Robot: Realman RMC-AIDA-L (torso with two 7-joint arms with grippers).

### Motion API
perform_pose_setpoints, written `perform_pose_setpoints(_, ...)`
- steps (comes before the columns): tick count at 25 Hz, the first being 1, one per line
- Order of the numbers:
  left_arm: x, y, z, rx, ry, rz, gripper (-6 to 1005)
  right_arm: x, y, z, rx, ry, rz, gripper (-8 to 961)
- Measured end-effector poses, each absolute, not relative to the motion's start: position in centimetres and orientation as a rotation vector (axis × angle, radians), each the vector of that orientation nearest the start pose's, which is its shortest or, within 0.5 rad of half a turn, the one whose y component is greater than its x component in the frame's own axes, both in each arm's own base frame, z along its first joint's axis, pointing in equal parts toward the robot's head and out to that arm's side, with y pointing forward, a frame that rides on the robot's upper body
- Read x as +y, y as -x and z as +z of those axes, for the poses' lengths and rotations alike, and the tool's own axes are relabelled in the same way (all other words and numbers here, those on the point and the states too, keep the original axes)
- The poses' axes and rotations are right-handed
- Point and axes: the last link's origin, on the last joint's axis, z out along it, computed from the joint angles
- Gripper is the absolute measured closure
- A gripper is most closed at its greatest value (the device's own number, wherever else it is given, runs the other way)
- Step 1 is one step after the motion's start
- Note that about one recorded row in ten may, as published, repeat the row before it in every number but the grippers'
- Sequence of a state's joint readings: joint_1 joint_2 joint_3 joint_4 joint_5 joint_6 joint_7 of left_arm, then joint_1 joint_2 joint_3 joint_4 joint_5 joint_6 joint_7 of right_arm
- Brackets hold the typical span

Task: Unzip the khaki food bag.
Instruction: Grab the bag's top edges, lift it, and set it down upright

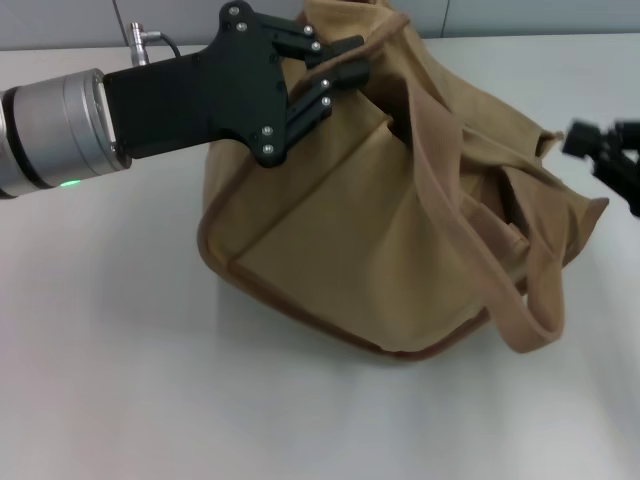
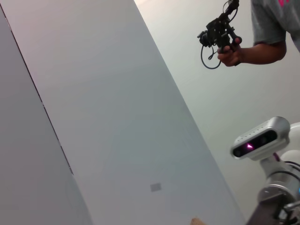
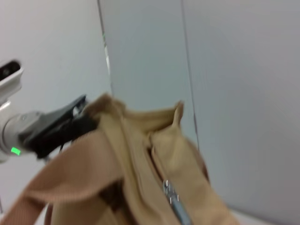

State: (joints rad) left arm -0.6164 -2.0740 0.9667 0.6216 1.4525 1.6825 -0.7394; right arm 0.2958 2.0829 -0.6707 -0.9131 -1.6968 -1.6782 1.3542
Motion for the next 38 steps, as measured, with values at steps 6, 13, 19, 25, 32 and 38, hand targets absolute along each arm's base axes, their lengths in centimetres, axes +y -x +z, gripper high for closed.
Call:
perform_pose_setpoints(6,34.3,16.1,0.4,0.506,2.519,-1.124,915,31.8,-25.7,6.1,0.287,2.450,0.911,840)
perform_pose_setpoints(13,34.4,16.1,0.4,0.508,2.515,-1.121,915,33.1,-24.0,3.5,0.191,2.577,0.795,625)
perform_pose_setpoints(19,34.4,16.0,0.5,0.508,2.513,-1.121,916,32.9,-23.5,2.9,0.135,2.616,0.754,583)
perform_pose_setpoints(25,34.4,16.0,0.4,0.511,2.517,-1.125,916,33.6,-23.1,1.8,0.108,2.615,0.687,584)
perform_pose_setpoints(32,34.3,15.9,0.4,0.518,2.519,-1.132,916,34.6,-21.9,0.1,0.098,2.603,0.638,636)
perform_pose_setpoints(38,34.2,15.9,0.4,0.522,2.518,-1.134,916,35.1,-21.3,-0.5,0.084,2.592,0.620,728)
